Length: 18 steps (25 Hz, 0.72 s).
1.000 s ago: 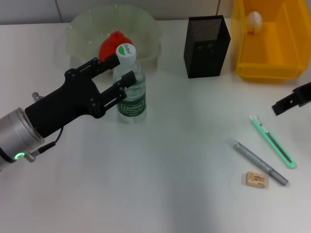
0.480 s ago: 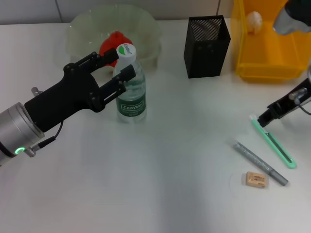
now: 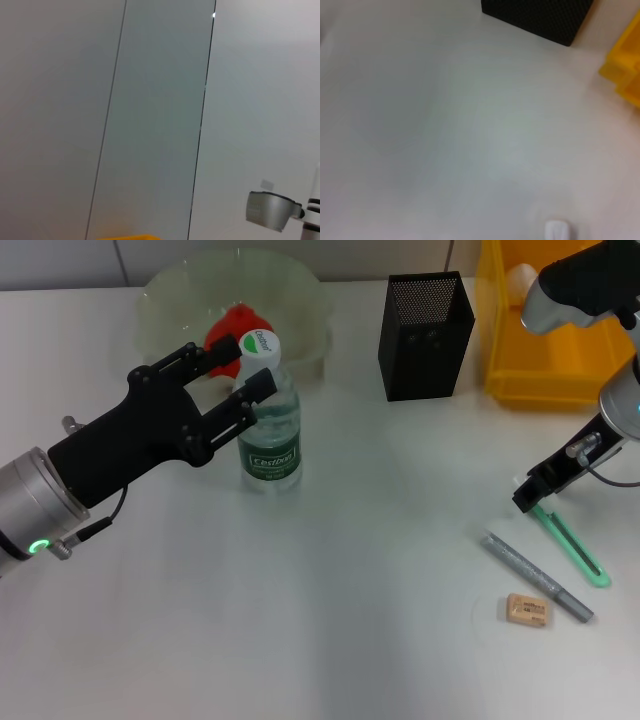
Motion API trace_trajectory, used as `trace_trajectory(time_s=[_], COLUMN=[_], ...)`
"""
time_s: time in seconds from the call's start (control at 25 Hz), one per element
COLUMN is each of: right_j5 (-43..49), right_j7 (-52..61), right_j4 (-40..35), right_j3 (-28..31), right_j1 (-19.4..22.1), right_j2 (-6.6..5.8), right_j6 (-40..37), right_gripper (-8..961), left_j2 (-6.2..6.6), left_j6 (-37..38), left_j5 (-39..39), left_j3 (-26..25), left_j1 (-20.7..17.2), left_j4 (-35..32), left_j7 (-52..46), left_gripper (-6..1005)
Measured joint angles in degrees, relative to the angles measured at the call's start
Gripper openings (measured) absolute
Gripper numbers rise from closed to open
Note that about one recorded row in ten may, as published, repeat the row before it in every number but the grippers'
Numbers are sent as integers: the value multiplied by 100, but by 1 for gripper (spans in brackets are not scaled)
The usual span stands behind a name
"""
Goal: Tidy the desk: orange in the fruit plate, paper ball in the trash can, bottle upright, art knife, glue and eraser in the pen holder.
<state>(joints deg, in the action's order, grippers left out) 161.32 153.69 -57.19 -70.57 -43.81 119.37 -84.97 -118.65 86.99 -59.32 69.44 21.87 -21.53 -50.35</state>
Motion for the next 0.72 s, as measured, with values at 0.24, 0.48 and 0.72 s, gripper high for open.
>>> trace_trajectory(time_s=[0.24, 0.48, 0.72], right_j5=[5, 5, 5], right_j7=[6, 9, 8], right_j4=[130, 311, 355], right_j3=[-9, -13, -17], right_j1=[-8, -72, -75], right_j2=[0, -2, -2], right_j6=[139, 241, 299], right_gripper=[473, 445, 416], left_j2=[0, 0, -9], left_j6=[0, 1, 2], left_j5=[0, 0, -1], left_j3=[-10, -15, -19], left_j1=[-6, -20, -47], left_j4=[0, 0, 0], left_j7=[0, -1, -14], left_gripper=[591, 591, 591])
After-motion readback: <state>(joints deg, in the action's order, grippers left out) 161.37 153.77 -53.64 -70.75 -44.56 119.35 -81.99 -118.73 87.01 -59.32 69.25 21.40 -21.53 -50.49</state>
